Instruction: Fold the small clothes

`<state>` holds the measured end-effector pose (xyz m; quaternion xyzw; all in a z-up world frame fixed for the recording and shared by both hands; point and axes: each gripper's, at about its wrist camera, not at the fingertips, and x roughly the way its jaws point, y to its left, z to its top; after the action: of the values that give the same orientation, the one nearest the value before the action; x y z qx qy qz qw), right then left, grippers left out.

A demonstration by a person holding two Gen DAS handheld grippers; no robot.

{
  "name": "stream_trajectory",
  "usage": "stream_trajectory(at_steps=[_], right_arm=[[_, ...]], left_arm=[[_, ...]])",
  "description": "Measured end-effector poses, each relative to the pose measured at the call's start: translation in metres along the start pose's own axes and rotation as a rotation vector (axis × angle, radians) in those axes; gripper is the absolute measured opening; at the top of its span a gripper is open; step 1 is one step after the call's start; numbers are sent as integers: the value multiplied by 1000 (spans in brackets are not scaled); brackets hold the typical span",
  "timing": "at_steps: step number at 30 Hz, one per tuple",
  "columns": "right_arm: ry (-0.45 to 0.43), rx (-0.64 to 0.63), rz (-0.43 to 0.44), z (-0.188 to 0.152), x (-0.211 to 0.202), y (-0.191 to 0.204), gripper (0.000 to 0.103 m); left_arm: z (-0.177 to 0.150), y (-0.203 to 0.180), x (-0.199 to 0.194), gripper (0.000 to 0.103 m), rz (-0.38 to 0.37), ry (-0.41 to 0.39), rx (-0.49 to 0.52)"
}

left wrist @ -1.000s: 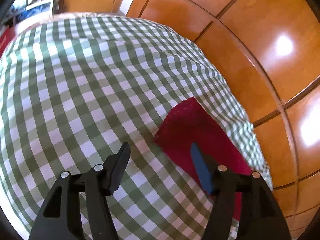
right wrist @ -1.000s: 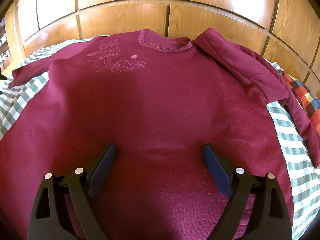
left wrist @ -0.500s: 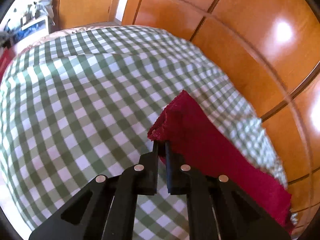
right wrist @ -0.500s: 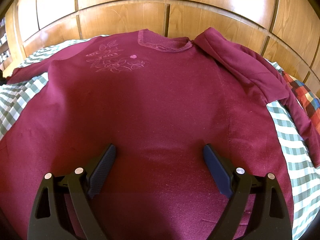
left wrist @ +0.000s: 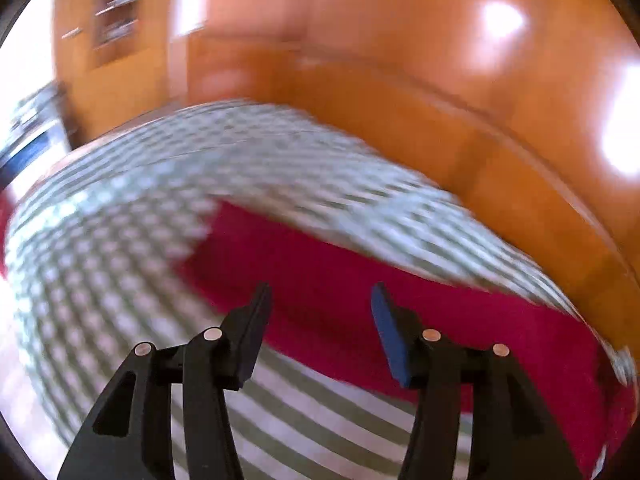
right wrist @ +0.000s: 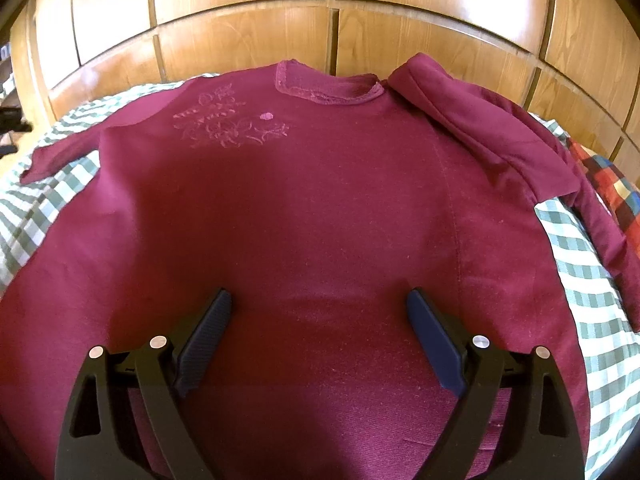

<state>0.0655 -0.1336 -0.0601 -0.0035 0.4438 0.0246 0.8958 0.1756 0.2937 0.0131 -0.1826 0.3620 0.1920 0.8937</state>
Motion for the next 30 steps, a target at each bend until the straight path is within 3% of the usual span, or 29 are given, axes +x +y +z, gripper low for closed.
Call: stream_trajectory(at_steps=[4,6,10,15,18,19,21,23,30], right_arm=[[-4,121,23,0,-20,-31,80],[-30,225,-5,-4,-40,-68,73],[-95,308,-291,-17,-78,-144,72],[-60,324,-541,-22,-80,-227,71],[32,281,-561,-22,-50,-256,67],[70,280,-545,-22,-38,-262,60],[132,259,-548,-22,-18,-269,23],[109,247,-553,-17,-28,-265,4],[-185,243,-557,19,-146,-256,4]], left_arm=[[-52,-85,-31,61,-192,20,177],[-86,-128,-43,61,-291,53,256],[-150,-195,-51,62,-385,123,395],[-204,-235,-44,63,-369,160,523],[-209,-235,-32,70,-349,167,532],[-206,-235,-27,74,-361,178,528],[-210,-235,-25,76,-365,180,531],[-213,-237,-24,78,-359,176,544],[-219,-242,-25,83,-352,176,567]])
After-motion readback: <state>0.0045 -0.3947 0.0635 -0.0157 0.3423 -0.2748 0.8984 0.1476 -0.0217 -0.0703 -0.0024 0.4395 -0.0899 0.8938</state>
